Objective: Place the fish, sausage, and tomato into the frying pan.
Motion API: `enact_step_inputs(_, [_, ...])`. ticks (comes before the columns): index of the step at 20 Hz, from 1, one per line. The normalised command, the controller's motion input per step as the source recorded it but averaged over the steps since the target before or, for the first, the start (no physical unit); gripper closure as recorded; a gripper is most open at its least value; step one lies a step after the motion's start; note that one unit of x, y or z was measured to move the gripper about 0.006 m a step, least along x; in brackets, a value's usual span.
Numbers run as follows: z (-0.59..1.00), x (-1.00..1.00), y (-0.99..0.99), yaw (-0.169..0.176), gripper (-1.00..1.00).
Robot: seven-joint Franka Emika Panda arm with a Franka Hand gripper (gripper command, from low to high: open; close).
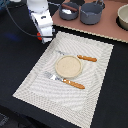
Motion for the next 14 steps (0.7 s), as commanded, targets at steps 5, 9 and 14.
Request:
enact_step_inputs(5, [0.95, 0.13, 0.17, 0.057, 1.0])
enact_step_inputs(9, [1.0, 0.32, 0.39, 0.013, 1.0])
enact_step_inputs(14, [1.0, 0.57, 0.61, 0.0, 1.0])
